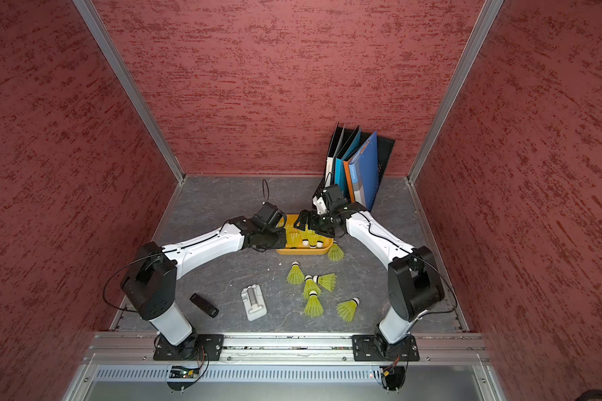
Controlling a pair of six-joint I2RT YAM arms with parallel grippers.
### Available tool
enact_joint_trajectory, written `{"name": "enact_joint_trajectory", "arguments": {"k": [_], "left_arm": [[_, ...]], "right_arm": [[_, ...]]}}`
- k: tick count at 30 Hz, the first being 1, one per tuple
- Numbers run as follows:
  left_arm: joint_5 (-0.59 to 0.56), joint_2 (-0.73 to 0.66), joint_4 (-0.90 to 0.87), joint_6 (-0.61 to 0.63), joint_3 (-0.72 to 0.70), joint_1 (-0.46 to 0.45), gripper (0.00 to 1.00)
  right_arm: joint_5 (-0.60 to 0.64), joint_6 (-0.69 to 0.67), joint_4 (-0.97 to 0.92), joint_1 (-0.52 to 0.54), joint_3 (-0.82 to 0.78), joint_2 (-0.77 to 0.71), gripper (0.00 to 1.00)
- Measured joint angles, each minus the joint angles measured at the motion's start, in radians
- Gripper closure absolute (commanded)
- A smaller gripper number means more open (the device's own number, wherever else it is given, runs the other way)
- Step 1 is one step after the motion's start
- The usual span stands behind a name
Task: Put the shuttlecocks into the storage box
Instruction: Place the shuttlecock in the storage box.
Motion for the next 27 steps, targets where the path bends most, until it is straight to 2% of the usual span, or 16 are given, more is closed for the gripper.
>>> {"name": "enact_joint_trajectory", "arguments": {"k": [18, 27], "left_arm": [[-0.016, 0.065, -0.05, 0.003, 0.069, 0.0, 0.83], [-0.023, 0.069, -0.082, 0.006, 0.071, 0.0, 0.58]], "right_arm": [[0.0, 0.006, -0.032, -0.01, 0.021, 0.019, 0.02], [0.0, 0.008, -0.032, -0.01, 0.021, 0.019, 0.02]]}}
